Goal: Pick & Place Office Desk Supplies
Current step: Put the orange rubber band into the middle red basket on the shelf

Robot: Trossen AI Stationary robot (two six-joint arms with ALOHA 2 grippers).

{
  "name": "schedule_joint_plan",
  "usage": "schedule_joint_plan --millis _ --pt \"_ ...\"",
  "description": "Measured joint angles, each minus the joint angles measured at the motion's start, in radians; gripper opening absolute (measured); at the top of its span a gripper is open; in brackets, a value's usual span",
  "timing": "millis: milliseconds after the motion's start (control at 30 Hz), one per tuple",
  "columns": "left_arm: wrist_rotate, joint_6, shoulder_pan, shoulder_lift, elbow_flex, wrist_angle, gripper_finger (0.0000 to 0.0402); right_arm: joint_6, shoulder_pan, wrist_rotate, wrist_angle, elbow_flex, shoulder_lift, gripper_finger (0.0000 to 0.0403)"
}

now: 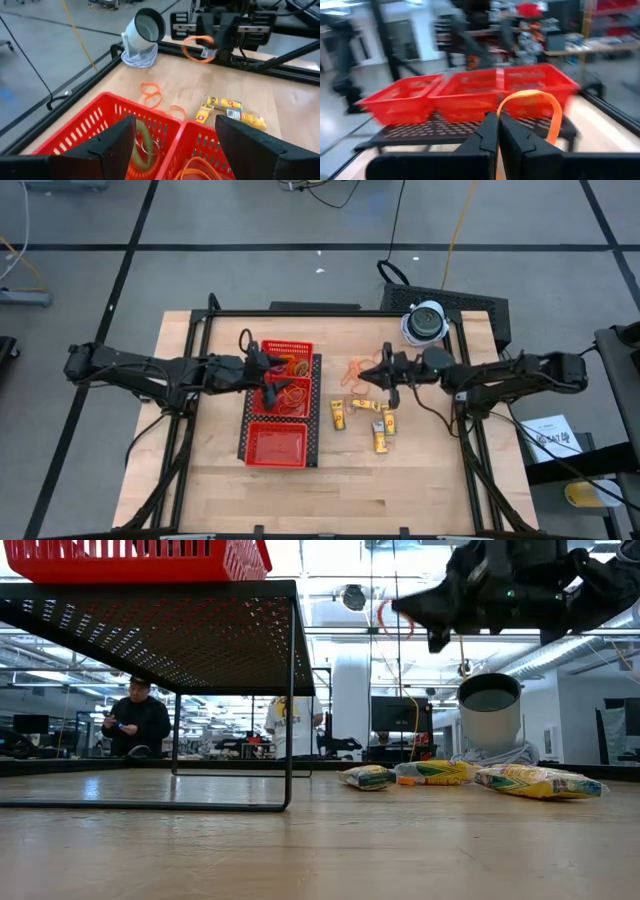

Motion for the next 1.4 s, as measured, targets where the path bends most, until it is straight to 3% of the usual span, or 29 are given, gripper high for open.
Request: schedule_joint_plan --millis 333,667,1167,1400 --pt "0.009 0.018 0.0 0.0 0.0 0.098 0.0285 -0.171 0.064 -0.033 0.027 0.0 0.0 0.0" --pt "0.011 0.023 0.0 0.006 0.0 0.207 0.0285 -0.141 0.064 -0.03 0.222 0.005 0.055 0.0" --pt "0.164 0.208 0.0 0.287 0.0 0.702 0.0285 -0.132 0.129 -0.035 0.242 0.184 0.241 0.0" --pt "0.166 0.287 0.0 0.393 0.0 0.834 0.0285 -0.14 0.168 -0.036 0.243 0.216 0.266 0.0"
